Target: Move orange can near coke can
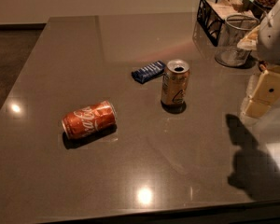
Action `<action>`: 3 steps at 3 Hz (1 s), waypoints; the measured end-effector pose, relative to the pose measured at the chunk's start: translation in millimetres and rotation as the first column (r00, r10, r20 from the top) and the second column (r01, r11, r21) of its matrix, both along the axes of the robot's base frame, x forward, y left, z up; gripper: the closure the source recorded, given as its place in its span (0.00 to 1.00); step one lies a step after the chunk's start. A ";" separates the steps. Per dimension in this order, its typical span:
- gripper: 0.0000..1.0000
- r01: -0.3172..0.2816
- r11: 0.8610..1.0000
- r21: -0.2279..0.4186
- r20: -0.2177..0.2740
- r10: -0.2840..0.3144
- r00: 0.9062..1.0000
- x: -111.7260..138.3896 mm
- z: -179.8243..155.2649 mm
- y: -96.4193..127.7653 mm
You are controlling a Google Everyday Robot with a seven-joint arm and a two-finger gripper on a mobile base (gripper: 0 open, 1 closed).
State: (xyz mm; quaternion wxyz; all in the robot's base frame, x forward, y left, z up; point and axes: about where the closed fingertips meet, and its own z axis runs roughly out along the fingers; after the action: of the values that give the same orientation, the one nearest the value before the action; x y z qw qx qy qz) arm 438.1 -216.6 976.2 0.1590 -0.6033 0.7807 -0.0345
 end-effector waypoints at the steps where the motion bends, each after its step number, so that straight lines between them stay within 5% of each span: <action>1: 0.00 0.000 1.000 0.000 0.000 0.000 1.000 0.0 0.0 0.0; 3: 0.00 0.029 0.996 0.087 0.005 -0.030 1.000 23.3 -0.4 11.1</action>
Offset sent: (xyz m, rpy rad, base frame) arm 0.0162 0.0024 0.0019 0.0253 0.0357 -0.0150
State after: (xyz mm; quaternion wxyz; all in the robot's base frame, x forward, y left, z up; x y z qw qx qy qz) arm 461.4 -205.5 975.8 0.1871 -0.5841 0.7898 -0.0049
